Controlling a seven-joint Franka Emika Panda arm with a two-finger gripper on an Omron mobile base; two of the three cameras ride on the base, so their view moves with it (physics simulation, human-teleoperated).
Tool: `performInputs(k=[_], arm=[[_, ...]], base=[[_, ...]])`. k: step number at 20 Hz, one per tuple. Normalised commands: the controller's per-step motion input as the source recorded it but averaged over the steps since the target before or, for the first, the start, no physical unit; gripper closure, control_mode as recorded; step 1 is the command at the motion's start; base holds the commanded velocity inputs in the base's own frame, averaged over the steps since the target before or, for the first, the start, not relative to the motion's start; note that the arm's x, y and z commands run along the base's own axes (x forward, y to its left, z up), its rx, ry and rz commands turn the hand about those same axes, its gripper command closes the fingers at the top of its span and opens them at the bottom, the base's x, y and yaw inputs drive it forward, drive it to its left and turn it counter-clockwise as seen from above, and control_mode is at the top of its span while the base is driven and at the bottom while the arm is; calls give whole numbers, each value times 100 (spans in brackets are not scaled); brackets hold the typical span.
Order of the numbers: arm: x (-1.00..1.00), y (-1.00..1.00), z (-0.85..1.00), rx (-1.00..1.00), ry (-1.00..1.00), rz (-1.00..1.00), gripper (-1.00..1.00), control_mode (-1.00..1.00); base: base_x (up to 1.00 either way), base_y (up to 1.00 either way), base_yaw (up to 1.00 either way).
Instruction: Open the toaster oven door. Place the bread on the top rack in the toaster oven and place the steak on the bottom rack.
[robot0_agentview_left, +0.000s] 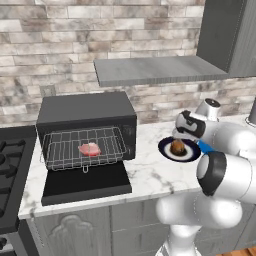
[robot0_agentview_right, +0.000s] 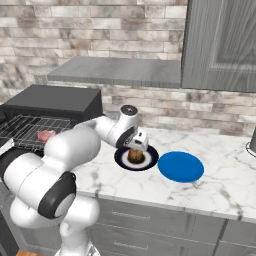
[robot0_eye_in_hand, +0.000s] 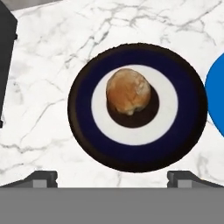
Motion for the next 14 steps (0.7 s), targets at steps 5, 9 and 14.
performInputs(k=[5,9,14], arm=[[19,0,-26,-10,0,0,-100,-100],[29,0,-21,-7,0,0,-100,-100],[32,0,-16,-3,0,0,-100,-100]], base=[[0,0,0],[0,0,0],[0,0,0]])
